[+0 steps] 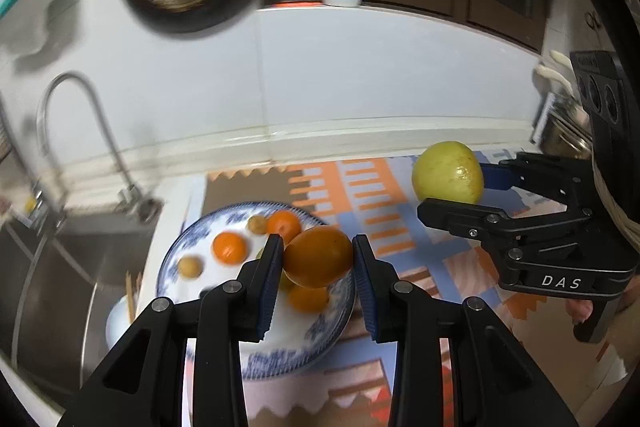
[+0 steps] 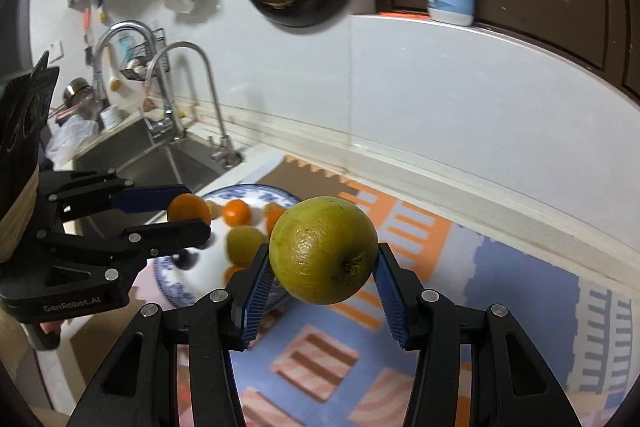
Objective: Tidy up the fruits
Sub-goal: 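Carry the small orange and green apple over the plate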
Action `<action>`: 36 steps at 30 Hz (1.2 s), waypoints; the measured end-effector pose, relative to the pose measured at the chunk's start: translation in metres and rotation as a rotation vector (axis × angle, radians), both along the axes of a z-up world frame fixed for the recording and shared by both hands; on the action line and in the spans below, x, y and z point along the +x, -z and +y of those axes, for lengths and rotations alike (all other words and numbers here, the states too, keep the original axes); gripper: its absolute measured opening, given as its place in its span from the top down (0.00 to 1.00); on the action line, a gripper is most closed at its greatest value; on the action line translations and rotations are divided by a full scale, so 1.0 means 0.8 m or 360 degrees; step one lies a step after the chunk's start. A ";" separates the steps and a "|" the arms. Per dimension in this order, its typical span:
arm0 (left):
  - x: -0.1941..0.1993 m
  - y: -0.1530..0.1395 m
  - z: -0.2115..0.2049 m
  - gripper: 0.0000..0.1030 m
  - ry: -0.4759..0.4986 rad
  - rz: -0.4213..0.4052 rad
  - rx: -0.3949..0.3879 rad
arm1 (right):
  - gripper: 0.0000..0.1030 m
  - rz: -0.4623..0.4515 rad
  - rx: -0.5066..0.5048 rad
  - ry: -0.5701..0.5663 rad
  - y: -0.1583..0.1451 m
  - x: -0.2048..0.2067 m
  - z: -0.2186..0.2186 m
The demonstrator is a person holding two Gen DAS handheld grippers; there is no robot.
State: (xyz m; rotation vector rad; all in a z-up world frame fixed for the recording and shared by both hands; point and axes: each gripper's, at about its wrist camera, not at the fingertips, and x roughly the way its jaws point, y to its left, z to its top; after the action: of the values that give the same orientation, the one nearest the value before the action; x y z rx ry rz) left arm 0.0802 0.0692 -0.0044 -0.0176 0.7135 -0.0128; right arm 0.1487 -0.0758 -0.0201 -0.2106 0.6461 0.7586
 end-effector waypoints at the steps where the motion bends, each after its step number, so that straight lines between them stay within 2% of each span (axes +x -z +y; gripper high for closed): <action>1: -0.008 0.001 0.003 0.67 -0.0035 -0.0002 -0.0008 | 0.51 0.0004 0.0007 -0.0012 0.000 -0.004 0.002; 9: -0.063 0.010 0.032 0.67 -0.0234 0.0003 -0.0018 | 0.51 0.0034 0.0016 -0.0126 0.008 -0.039 0.037; 18: -0.097 0.034 0.076 0.67 -0.0285 -0.0015 -0.0023 | 0.51 0.0056 -0.0059 -0.0130 0.029 -0.069 0.082; 26: -0.086 0.047 0.104 0.67 -0.0162 0.0009 0.0032 | 0.51 0.0139 -0.0075 -0.0093 0.056 -0.077 0.109; 36: -0.029 0.083 0.133 0.67 0.0035 0.0137 0.0040 | 0.51 0.0232 -0.0119 0.0020 0.092 -0.064 0.140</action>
State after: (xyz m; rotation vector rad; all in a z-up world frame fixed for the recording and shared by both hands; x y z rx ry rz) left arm 0.0573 0.1753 -0.0711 0.0137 0.7996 -0.0242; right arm 0.0978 0.0363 -0.0935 -0.2208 0.8142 0.7430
